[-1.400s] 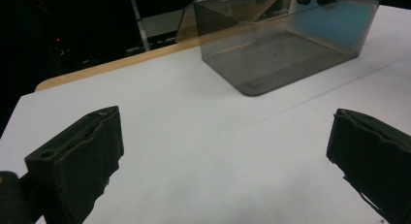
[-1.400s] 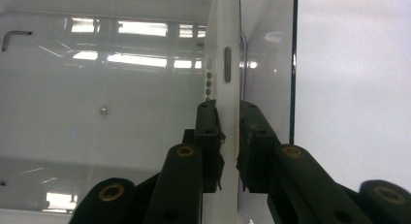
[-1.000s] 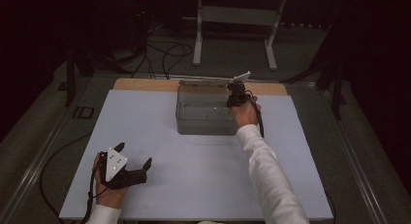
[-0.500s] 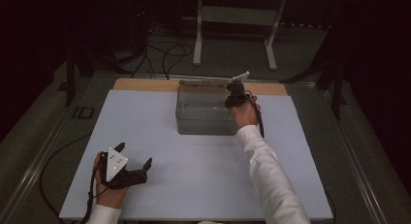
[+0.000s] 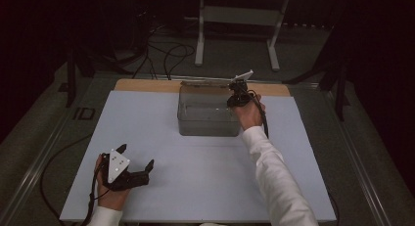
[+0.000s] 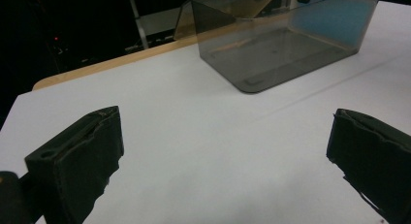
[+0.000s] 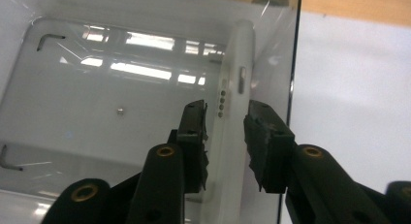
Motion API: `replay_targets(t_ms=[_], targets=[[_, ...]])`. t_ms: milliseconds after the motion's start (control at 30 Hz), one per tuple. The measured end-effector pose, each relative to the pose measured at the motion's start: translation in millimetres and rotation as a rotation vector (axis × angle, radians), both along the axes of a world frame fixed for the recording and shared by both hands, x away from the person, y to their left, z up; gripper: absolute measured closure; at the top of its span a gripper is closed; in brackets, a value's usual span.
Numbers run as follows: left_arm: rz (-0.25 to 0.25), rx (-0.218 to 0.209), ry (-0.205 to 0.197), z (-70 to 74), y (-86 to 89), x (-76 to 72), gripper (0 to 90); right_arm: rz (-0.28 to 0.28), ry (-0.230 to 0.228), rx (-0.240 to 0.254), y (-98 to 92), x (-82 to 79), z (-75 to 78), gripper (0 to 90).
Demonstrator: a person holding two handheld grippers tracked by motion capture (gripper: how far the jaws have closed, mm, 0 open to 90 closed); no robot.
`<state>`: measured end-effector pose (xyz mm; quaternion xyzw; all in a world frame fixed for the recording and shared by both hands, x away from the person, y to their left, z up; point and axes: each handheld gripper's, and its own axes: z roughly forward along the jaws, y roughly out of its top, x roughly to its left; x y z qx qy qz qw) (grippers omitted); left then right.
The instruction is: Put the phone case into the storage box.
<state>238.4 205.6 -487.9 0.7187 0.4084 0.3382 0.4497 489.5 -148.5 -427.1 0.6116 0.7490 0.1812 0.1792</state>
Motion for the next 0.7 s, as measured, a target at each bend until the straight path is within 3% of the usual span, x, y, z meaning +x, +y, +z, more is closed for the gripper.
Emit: replay_targets(t_ms=[233, 467, 600, 700], targets=[[0.000, 0.001, 0.003, -0.6, -1.1, 0.4, 0.6, 0.051, -0.049, 0.025, -7.4, -3.6, 8.2, 65.5], [0.000, 0.001, 0.000, -0.7, -1.4, 0.3, 0.6, 0.085, -0.098, 0.074, -13.9, -9.7, 16.7, 56.1], [-0.001, 0.002, 0.000, -0.7, -1.7, 0.1, 0.6, 0.143, -0.143, 0.103, -14.3, -14.2, 19.2, 47.1], [-0.002, 0.004, 0.001, -0.8, -1.8, -0.2, 0.6, 0.196, -0.192, 0.109, -13.2, -20.7, 20.9, 33.7]])
